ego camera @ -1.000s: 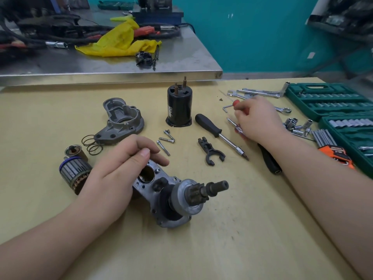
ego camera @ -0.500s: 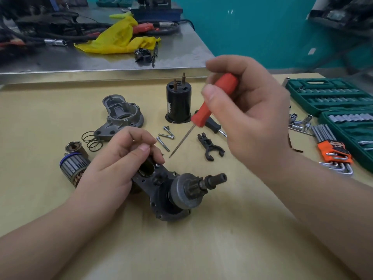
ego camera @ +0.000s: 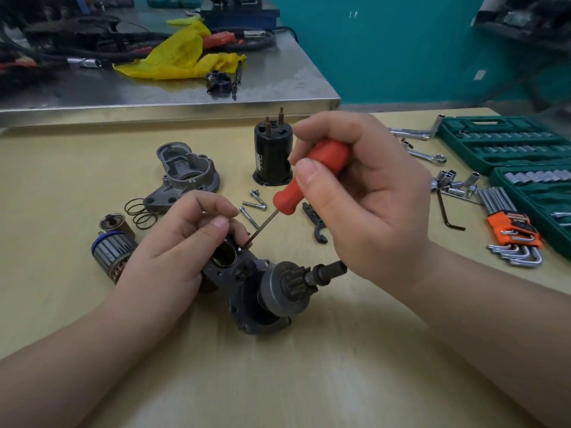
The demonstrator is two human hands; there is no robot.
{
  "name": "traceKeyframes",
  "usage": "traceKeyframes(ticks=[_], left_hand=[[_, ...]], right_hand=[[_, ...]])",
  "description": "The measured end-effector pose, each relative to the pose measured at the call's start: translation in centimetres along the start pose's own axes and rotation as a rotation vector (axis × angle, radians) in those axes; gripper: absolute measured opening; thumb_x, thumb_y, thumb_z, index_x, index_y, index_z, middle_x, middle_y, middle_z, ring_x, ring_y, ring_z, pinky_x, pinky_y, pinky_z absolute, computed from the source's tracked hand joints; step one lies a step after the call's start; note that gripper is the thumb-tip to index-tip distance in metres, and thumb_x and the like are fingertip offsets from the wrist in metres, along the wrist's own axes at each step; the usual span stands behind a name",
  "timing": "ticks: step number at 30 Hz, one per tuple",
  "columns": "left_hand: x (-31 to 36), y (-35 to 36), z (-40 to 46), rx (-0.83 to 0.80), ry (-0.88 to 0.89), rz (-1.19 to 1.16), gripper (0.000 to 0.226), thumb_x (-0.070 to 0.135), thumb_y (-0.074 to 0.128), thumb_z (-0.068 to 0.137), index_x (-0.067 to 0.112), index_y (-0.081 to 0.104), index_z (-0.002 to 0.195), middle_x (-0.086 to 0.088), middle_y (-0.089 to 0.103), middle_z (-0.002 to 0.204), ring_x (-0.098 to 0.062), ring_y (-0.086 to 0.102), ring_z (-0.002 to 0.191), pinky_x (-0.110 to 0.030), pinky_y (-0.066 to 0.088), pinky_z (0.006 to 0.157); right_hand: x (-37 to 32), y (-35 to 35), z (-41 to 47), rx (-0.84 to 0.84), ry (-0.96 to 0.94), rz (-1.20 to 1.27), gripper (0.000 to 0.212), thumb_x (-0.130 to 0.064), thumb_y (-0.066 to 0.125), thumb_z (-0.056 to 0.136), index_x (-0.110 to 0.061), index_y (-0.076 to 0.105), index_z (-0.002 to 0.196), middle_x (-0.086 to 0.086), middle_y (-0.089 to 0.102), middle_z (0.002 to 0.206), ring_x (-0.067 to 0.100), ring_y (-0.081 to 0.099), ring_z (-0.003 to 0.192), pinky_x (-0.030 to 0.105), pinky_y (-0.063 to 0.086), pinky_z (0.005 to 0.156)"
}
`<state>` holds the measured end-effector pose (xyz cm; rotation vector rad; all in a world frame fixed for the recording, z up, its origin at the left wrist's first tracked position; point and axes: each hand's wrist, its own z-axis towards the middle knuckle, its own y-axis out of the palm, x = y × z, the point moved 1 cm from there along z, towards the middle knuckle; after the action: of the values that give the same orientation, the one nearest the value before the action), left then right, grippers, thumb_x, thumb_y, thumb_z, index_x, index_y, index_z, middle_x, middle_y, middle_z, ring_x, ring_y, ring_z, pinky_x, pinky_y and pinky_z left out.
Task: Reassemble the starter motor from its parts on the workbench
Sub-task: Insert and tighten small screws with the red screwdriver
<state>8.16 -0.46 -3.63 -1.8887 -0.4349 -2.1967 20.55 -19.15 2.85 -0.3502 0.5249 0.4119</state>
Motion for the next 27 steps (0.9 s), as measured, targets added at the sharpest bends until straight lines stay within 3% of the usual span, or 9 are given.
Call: traceKeyframes(ticks=[14, 23, 27], left_hand=[[0.18, -0.07, -0.05, 0.002, 0.009, 0.034, 0.016, 0.027, 0.055, 0.102, 0.029, 0.071, 0.108, -0.013, 0.074, 0.097, -0.031, 0.069, 0.083, -0.04, 0.057, 0.062], [0.24, 0.06, -0.14, 0.001, 0.024, 0.055, 0.016, 0.027, 0.055, 0.102, 0.03, 0.07, 0.106, -0.011, 0.074, 0.096, -0.027, 0.069, 0.082, -0.037, 0.057, 0.061], [0.28, 0.11, -0.17, -0.005, 0.03, 0.047, 0.016, 0.038, 0.062, 0.095, 0.03, 0.07, 0.106, -0.01, 0.074, 0.095, -0.027, 0.067, 0.083, -0.037, 0.056, 0.062]], right_hand=[[-0.17, -0.09, 0.33, -0.058, -0.036, -0.04, 0.026, -0.002, 0.062, 0.097, -0.007, 0.06, 0.123, 0.014, 0.066, 0.097, 0.032, 0.062, 0.078, 0.045, 0.05, 0.06], [-0.44, -0.62, 0.58, -0.159, -0.138, -0.062, 0.03, 0.0, 0.059, 0.096, -0.004, 0.059, 0.125, 0.016, 0.068, 0.104, 0.036, 0.065, 0.09, 0.051, 0.051, 0.067], [-0.78, -0.38, 0.8, -0.167, -0.128, -0.062, 0.026, -0.007, 0.066, 0.099, -0.007, 0.06, 0.125, 0.018, 0.067, 0.092, 0.034, 0.062, 0.079, 0.04, 0.048, 0.064]])
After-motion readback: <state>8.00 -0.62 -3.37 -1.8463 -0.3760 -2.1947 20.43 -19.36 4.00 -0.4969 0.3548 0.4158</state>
